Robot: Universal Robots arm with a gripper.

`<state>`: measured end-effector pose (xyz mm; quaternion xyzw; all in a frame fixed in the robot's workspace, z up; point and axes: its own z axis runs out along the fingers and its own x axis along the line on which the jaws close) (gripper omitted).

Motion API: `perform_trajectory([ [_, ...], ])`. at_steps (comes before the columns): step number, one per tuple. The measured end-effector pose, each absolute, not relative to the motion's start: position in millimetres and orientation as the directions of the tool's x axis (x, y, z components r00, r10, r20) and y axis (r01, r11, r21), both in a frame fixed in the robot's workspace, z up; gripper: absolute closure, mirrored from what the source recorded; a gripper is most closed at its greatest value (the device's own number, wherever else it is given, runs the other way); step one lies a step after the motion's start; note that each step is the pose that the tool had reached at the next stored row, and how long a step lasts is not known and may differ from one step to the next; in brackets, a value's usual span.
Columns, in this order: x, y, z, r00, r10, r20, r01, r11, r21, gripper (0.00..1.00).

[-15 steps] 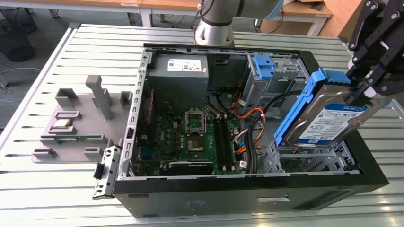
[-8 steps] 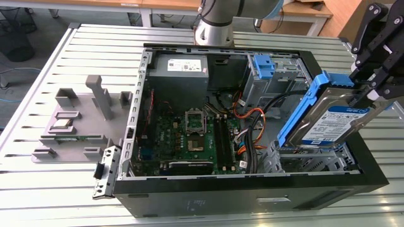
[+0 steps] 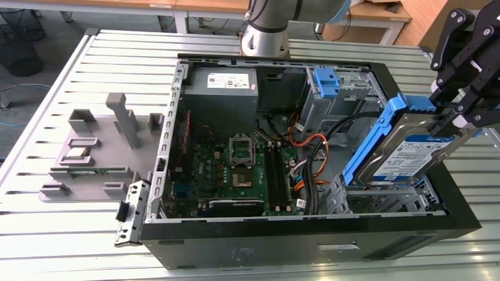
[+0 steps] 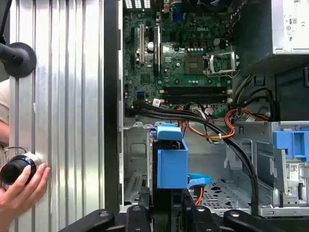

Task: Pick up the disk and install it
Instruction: 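Insert the disk into the insertion slot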

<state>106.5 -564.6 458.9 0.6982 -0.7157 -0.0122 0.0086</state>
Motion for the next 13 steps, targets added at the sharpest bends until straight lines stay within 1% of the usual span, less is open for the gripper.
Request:
perform_trajectory([
  [13, 106.5, -564.6, 453.4, -0.012, -1.0, -0.005, -1.0, 0.012, 0.016, 0.65],
])
